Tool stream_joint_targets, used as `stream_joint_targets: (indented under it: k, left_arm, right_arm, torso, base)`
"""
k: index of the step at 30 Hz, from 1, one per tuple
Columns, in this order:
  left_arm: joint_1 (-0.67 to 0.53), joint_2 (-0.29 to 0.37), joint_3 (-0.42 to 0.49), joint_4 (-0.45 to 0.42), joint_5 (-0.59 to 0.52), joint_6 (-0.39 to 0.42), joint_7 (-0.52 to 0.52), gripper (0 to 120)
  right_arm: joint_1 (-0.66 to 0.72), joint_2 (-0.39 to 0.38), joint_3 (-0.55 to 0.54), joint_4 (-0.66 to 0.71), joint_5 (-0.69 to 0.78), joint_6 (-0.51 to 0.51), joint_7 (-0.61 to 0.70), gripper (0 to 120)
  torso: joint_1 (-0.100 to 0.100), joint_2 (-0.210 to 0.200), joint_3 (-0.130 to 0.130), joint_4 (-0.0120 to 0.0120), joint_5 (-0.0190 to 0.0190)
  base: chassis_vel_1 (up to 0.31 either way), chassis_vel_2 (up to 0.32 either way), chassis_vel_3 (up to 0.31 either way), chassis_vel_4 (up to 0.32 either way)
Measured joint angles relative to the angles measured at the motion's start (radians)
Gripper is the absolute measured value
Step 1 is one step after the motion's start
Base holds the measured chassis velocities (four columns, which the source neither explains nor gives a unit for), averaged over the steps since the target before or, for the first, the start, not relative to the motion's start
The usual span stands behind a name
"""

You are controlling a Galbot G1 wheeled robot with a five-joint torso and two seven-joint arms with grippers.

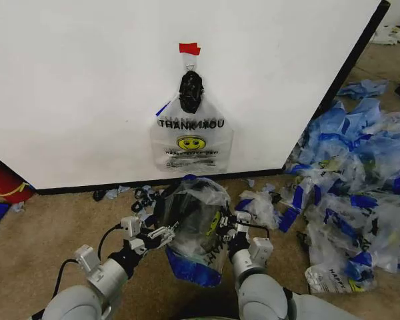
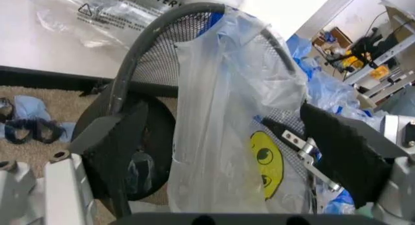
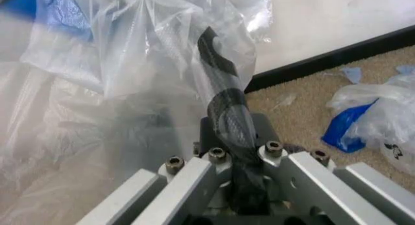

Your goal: Pick up the garbage bag from the wall and place it over the trash bin.

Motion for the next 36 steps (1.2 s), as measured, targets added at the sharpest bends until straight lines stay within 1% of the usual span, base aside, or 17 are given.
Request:
stream_joint_targets:
  k: [14,17,22,23,24,25,27,28,29,31,33,34,36]
  left_arm:
    - [0.010,0.012,-0.001,-0.002,-0.009,-0.001,-0.003,93]
    - [0.009,0.012,0.000,-0.002,-0.013,-0.001,-0.006,90]
    - [0.009,0.011,0.001,-0.004,-0.019,-0.001,-0.009,69]
    - [0.009,0.011,0.001,-0.004,-0.019,-0.001,-0.009,69]
    - [0.009,0.011,0.001,-0.006,-0.021,-0.001,-0.010,66]
    - [0.011,0.013,0.000,-0.009,-0.022,-0.001,-0.010,59]
    - [0.015,0.015,-0.004,-0.012,-0.023,-0.001,-0.011,51]
    - [0.015,0.015,-0.004,-0.012,-0.023,-0.001,-0.011,51]
    - [0.018,0.016,-0.005,-0.014,-0.024,-0.001,-0.011,48]
    - [0.021,0.019,-0.006,-0.016,-0.026,-0.001,-0.012,39]
    - [0.022,0.022,-0.006,-0.018,-0.027,-0.001,-0.012,29]
    - [0.022,0.022,-0.006,-0.018,-0.028,-0.001,-0.013,26]
    - [0.022,0.024,-0.006,-0.018,-0.030,-0.001,-0.013,25]
  right_arm:
    - [-0.023,0.000,0.014,0.010,-0.019,0.003,-0.001,0]
    - [-0.028,-0.001,0.018,0.011,-0.023,0.003,-0.002,0]
    - [-0.030,0.004,0.019,0.010,-0.029,0.003,-0.003,0]
    - [-0.030,0.004,0.019,0.010,-0.029,0.003,-0.003,0]
    - [-0.030,0.005,0.019,0.009,-0.031,0.003,-0.003,0]
    - [-0.030,0.007,0.019,0.007,-0.032,0.003,-0.003,0]
    - [-0.029,0.008,0.018,0.003,-0.034,0.003,-0.004,0]
    - [-0.029,0.008,0.018,0.003,-0.034,0.003,-0.004,0]
    - [-0.029,0.009,0.018,0.001,-0.035,0.003,-0.004,0]
    - [-0.027,0.011,0.017,0.000,-0.036,0.003,-0.004,0]
    - [-0.024,0.015,0.016,-0.003,-0.037,0.003,-0.004,0]
    - [-0.023,0.017,0.015,-0.005,-0.037,0.003,-0.004,0]
    - [-0.022,0.019,0.014,-0.006,-0.038,0.003,-0.004,0]
  torso:
    - [0.000,0.000,0.000,0.0000,0.0000]
    - [0.000,0.000,0.000,-0.0001,0.0000]
    - [0.000,0.000,0.000,0.0000,0.0000]
    - [0.000,0.000,0.000,0.0000,0.0000]
    - [0.000,0.000,0.000,0.0000,0.0000]
    - [0.000,0.000,0.000,-0.0001,0.0000]
    - [0.000,0.000,0.000,0.0000,0.0002]
    - [0.000,0.000,0.000,0.0000,0.0002]
    - [0.000,0.000,0.000,0.0000,0.0001]
    - [0.000,0.000,0.000,-0.0001,0.0001]
    - [0.000,0.000,0.000,0.0000,0.0001]
    - [0.000,0.000,0.000,0.0000,0.0001]
    - [0.000,0.000,0.000,0.0000,0.0000]
  base:
    - [0.000,0.000,0.000,0.000]
    - [0.000,0.000,0.000,0.000]
    - [0.000,0.000,0.000,0.000]
    - [0.000,0.000,0.000,0.000]
    - [0.000,0.000,0.000,0.000]
    - [0.000,0.000,0.000,0.000]
    - [0.000,0.000,0.000,0.000]
    - [0.000,0.000,0.000,0.000]
    - [0.000,0.000,0.000,0.000]
    - [0.000,0.000,0.000,0.000]
    - [0.000,0.000,0.000,0.000]
    - [0.000,0.000,0.000,0.000]
    - [0.000,0.000,0.000,0.000]
